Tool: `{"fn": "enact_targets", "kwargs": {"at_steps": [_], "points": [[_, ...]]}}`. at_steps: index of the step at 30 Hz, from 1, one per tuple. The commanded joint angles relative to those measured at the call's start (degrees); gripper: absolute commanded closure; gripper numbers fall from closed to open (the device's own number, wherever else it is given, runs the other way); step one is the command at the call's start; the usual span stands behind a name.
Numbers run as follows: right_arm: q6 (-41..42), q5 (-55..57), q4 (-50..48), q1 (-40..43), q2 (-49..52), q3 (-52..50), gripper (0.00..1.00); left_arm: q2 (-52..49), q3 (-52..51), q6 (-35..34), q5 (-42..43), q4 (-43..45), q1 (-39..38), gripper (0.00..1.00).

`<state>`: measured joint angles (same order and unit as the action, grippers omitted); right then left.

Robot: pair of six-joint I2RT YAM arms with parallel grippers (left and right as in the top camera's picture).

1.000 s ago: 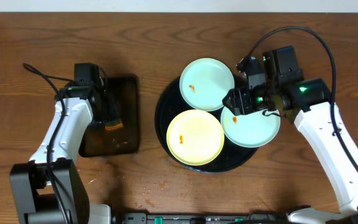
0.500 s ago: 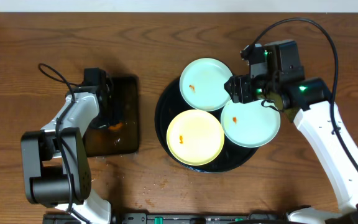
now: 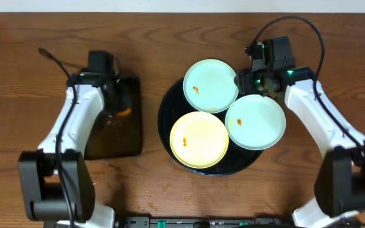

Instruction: Clean dirty plates on tray and stack at the side

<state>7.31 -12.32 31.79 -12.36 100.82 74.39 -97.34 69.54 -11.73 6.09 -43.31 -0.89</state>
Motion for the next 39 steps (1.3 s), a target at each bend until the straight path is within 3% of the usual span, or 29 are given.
{"fn": "enact_targets", "kwargs": {"at_steps": [1, 7, 13, 21, 30, 39], "points": [[0.0, -3.1, -3.5, 2.7, 6.3, -0.2, 0.54, 1.8, 2.5, 0.5, 6.4, 5.0, -6.4, 0.93], [0.0, -17.4, -7.2, 6.6, 12.3, -0.2, 0.60, 1.5, 2.5, -3.1, 7.2, 13.7, -14.9, 0.93], [1.0, -23.0, -10.4, 7.5, 16.5, -0.2, 0.65, 0.4, 2.5, -7.1, 7.2, 19.1, -20.1, 0.93], [2.1, -23.1, -13.0, 6.6, 19.9, -0.2, 0.69, -1.9, 2.5, -9.7, 7.2, 22.7, -23.4, 0.93], [3.4, -20.9, -14.2, 6.6, 20.3, -0.2, 0.96, -3.1, 2.5, -10.1, 7.2, 25.4, -25.7, 0.92], [3.4, -20.9, -13.9, 6.7, 20.3, -0.2, 0.99, -9.5, 2.5, -12.7, 7.6, 31.6, -28.9, 0.93]]}}
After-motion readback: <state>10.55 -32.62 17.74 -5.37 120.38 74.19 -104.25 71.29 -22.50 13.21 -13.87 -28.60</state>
